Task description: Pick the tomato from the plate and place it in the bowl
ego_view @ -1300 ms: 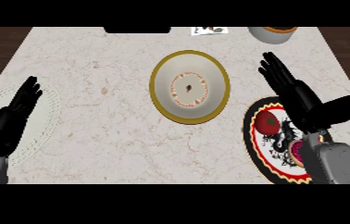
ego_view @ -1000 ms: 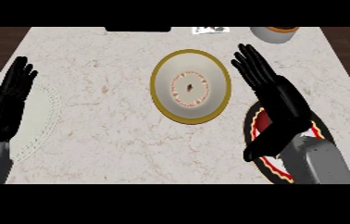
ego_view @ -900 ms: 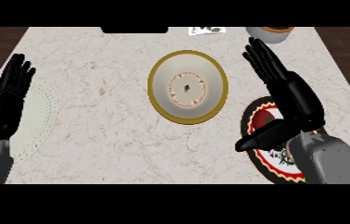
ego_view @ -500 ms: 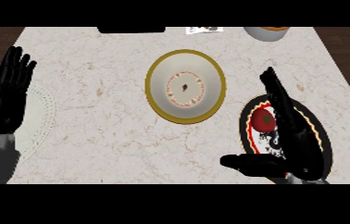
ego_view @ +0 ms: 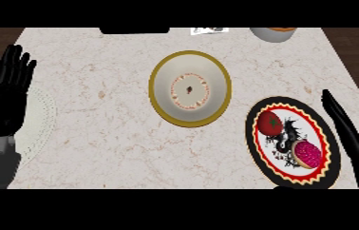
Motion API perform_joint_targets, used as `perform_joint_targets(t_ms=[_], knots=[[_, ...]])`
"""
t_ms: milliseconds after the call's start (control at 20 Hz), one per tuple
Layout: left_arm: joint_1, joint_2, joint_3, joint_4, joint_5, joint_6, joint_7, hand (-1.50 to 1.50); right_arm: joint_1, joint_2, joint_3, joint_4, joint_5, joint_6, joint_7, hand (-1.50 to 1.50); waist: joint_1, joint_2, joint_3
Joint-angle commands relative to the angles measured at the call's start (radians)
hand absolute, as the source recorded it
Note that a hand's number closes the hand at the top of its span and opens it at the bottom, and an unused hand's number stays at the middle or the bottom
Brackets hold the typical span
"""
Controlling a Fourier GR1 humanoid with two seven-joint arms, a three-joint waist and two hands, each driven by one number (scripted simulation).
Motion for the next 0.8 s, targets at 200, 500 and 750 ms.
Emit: perform_joint_targets(t_ms=[200, 500, 750], knots=[[-0.003, -0.013, -0.007, -0.016, -0.017, 0.001, 0.005, 0.00, 0.088, -0.268, -0.121, -0.154, -0.056, 0.305, 0.295, -1.50, 0.011, 0.005, 0.000], [0.020, -0.028, -0.008, -0.061, -0.015, -0.006, 0.028, 0.00, 0.086, -0.387, -0.181, -0.218, -0.175, 0.510, 0.415, -1.50, 0.021, 0.004, 0.001], [-0.034, -0.037, 0.021, 0.023, -0.043, -0.047, 0.020, 0.00, 0.024, -0.327, -0.184, -0.097, -0.128, 0.579, 0.378, -1.50, 0.023, 0.007, 0.002]])
